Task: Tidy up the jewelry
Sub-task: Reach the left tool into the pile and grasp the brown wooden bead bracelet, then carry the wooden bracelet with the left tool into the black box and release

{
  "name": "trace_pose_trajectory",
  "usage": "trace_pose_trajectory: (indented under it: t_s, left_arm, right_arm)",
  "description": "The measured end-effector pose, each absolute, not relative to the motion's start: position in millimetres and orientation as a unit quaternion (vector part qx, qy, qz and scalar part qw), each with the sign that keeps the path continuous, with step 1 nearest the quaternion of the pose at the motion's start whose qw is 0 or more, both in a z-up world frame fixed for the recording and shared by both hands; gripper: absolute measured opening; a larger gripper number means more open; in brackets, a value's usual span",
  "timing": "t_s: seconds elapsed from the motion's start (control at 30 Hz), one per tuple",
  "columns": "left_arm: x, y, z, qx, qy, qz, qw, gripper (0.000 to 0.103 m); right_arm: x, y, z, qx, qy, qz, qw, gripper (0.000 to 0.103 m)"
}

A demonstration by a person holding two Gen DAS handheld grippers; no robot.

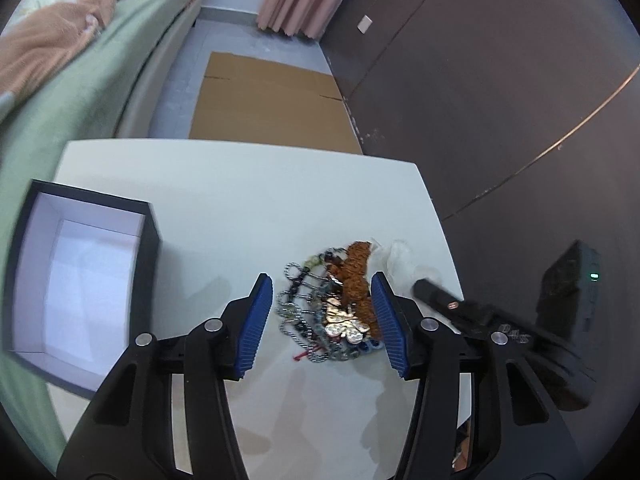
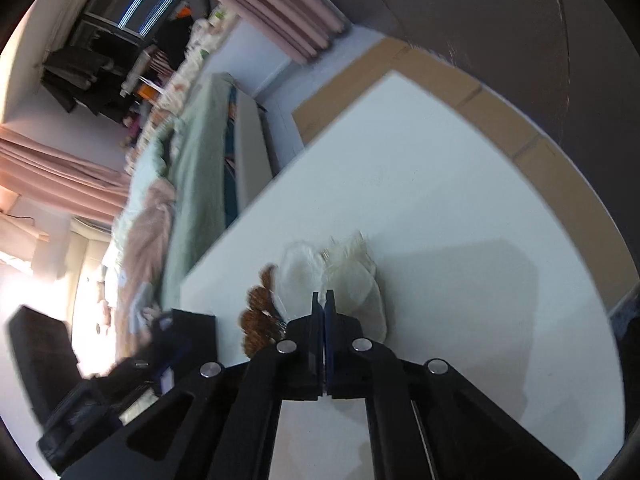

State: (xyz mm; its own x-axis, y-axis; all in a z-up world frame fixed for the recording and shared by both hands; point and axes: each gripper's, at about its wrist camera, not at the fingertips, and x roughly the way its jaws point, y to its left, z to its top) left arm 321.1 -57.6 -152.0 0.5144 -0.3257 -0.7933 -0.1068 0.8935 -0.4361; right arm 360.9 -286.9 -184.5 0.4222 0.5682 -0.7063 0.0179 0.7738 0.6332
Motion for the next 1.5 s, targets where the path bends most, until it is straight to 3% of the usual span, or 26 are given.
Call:
trace_pose_trajectory:
  t_s: [0.4,0.6,1.1,1.5]
  left_arm:
    - [333.7,-96.7,-178.1,-0.205,0.531,-0.080,0.818,0.051]
    - [331.8,-98.8,-177.6,-0.208,0.525,-0.083,0.821,0.019]
    - [307.3,-78.8,-112.5,-0.197,0.474,-0.090,0.853,0.019]
    - [261.3,-10.8,-69.5,-0.204,0.435,-0.036,0.876,0.019]
  right_arm:
    - [354.0,-330.5,-165.9,0.335,0.456,0.159,0.809,0.001]
    - [350.5,-336.0,-163.5,0.338,0.452,0.168,0.808,0.001]
    - [343.5,-325.7,-152.3,0.357,0.434,0.244,0.790,0.001]
    - [340.6,-282.4,-123.6,0.339,0.423,0.305,0.783,0.001]
